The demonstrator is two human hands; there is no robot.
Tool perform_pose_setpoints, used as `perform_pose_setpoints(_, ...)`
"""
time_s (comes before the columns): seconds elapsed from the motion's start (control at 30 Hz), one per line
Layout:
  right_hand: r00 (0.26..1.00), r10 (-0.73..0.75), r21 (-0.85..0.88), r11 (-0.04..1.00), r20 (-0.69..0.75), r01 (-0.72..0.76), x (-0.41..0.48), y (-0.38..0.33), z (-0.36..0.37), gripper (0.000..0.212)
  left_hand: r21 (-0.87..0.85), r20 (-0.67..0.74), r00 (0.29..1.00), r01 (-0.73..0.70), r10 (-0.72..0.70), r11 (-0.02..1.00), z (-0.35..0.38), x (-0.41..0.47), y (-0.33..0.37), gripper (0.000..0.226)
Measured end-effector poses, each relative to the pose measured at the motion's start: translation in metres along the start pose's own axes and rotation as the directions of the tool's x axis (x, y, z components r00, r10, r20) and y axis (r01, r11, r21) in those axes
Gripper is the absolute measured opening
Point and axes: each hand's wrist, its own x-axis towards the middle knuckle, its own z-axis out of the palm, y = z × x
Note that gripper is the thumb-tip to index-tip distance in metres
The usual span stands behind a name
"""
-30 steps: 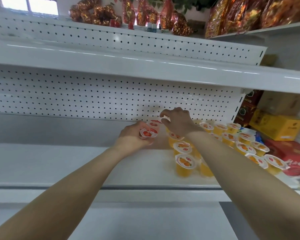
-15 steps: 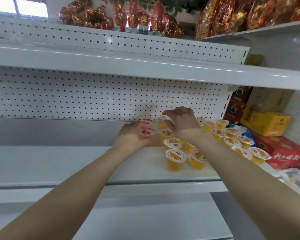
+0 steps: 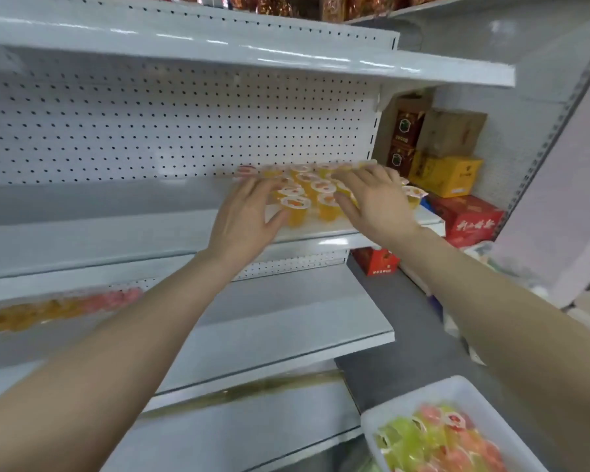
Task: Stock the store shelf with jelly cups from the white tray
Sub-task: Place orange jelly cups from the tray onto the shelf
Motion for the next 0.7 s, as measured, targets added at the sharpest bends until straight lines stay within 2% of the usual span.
perform_pose_setpoints(0.2,0.993,0.084,-0.028,0.996,0.082,-0.082,-0.121,0.012,-0.053,0.038,-0.117,0.101,0.994,-0.021,0.033,0.993,0.035,-0.073,0.074,0.040)
perform_pose_setpoints(0.4,0.963,0.188,-0.070,0.982,0.193,-0.177,-0.253,0.044,-0.059,0.035,-0.207,0.282,0.957,-0.007,0.067,0.978,0.108,-0.137,0.132,0.038)
perform_pose_setpoints(0.53,0.900,0.300,-0.113,0.954,0.317,-0.278,-0.341,0.075,-0.044,0.030,-0.241,0.399,0.913,0.018,0.082,0.970,0.169,-0.174,0.165,0.038)
perform_pose_setpoints(0.7,0.817,0.387,-0.081,0.917,0.429,-0.392,-0.435,0.119,-0.021,0.033,-0.242,0.545,0.835,0.070,0.075,0.968,0.256,-0.214,0.200,0.038)
